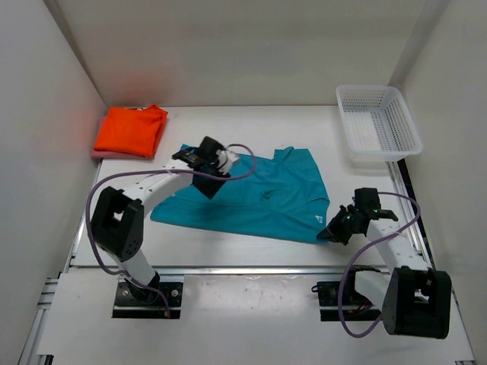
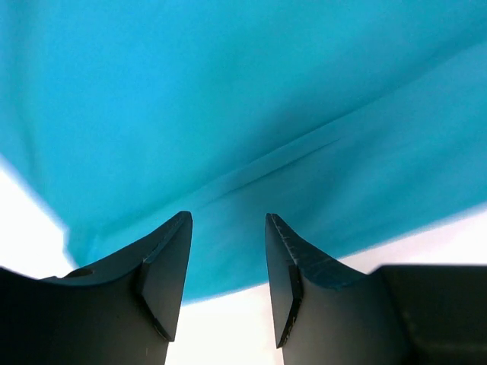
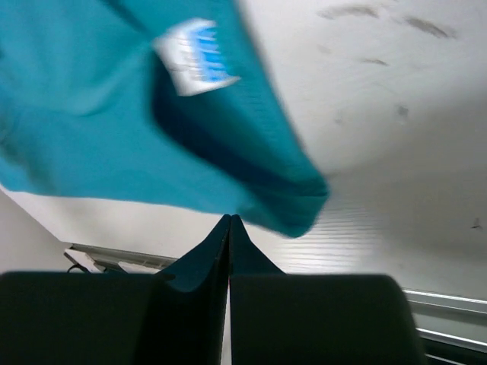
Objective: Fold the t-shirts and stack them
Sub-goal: Fold the flattened tshirt in 1/3 of the way, then grap the side of the flattened tshirt furthest away from the robot with both arms, then fold the other side of the tshirt into a rectangle
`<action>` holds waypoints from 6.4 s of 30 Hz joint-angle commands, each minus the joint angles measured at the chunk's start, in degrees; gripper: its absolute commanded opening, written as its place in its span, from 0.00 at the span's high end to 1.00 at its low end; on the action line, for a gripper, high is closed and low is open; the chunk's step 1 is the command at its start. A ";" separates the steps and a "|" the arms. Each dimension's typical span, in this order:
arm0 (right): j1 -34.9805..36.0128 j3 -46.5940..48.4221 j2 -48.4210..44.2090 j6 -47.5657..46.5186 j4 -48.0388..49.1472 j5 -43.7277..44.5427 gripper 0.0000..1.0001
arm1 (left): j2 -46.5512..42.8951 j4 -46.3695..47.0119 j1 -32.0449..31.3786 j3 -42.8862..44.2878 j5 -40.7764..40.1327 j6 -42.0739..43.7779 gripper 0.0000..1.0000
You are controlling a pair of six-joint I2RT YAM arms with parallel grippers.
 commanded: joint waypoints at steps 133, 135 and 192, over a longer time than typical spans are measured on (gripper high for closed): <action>7.98 77.54 69.24 -19.80 -6.63 -4.99 1.00 | 14.21 11.56 27.74 7.84 3.30 -1.92 1.00; 7.54 73.50 64.39 -19.81 -6.11 -4.73 1.00 | 12.00 12.00 27.92 6.09 3.29 0.18 1.00; 15.97 23.28 16.46 -16.56 11.20 -4.29 0.82 | -28.26 5.32 19.30 -29.61 -12.88 14.43 0.55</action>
